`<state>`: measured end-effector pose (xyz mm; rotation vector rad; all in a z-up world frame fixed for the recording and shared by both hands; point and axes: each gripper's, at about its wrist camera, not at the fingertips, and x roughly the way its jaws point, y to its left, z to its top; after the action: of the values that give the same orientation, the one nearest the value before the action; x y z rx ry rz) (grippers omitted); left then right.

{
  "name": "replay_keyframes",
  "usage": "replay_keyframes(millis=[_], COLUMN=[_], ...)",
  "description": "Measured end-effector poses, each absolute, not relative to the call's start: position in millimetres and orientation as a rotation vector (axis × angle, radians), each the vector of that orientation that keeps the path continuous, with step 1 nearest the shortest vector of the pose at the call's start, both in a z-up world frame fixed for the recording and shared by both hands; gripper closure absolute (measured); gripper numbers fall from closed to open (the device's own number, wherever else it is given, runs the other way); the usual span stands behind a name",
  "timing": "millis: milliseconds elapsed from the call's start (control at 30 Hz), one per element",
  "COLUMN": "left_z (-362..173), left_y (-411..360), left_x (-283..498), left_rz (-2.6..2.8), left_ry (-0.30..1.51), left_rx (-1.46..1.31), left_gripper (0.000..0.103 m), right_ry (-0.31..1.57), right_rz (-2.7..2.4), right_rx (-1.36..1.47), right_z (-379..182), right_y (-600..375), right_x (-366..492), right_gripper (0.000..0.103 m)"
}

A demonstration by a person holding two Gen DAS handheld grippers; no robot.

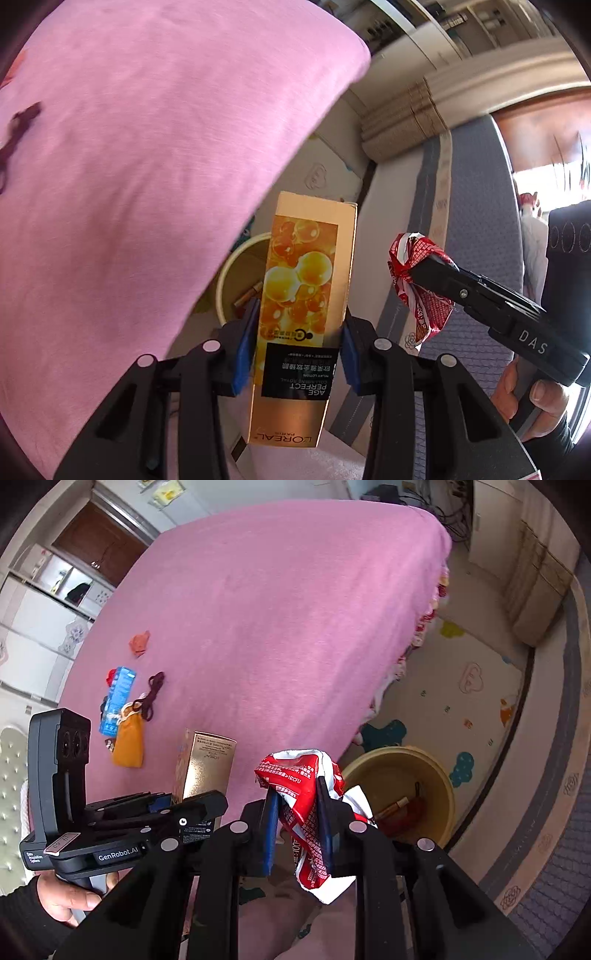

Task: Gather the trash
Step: 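Carry the gold box and red wrapper over the yellow bucket with both grippers, then open both grippers to drop the box and wrapper into the bucket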

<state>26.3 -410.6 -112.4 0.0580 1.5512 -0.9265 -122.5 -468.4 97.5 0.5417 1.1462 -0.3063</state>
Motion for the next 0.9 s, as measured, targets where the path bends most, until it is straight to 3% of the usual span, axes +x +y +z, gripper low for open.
replay_keyframes(millis=[233,533,633,667,700,767,900], left_z=[-147,-184,-188,-191,-192,-193,-200], left_y=[-488,-525,-528,-529,-529,-537,-532], left_x=[-12,-41,-43,-43,-43,-41,-43], left_rz=[-0.986,-0.979,-0.981,-0.972,-0.953,-0.906,-0.903], left_ry=[1.610,1.670,1.680,1.685,1.683,1.654,1.682], left_rx=[0.175,0.269,0.288,0.296,0.308,0.329,0.337], left_gripper=[0.064,0.064,0.063,0.061,0.042,0.021,0.019], right_ry=[1.157,1.174,1.173,1.176,1.181,1.199,1.214], right_rz=[-0.388,-0.388,-0.392,-0.396,-0.400,-0.407,-0.409], right_rx=[0.656,0.738,0.767,0.771,0.769,0.760,0.777], right_z=[68,33,28,27,24,21,14], right_y=[-524,-545,-550,-551,-553,-555,-559], right_x=[-173,-202,-205,-206,-207,-207,-212], right_gripper=[0.084,0.083,0.078,0.077,0.074,0.074,0.071])
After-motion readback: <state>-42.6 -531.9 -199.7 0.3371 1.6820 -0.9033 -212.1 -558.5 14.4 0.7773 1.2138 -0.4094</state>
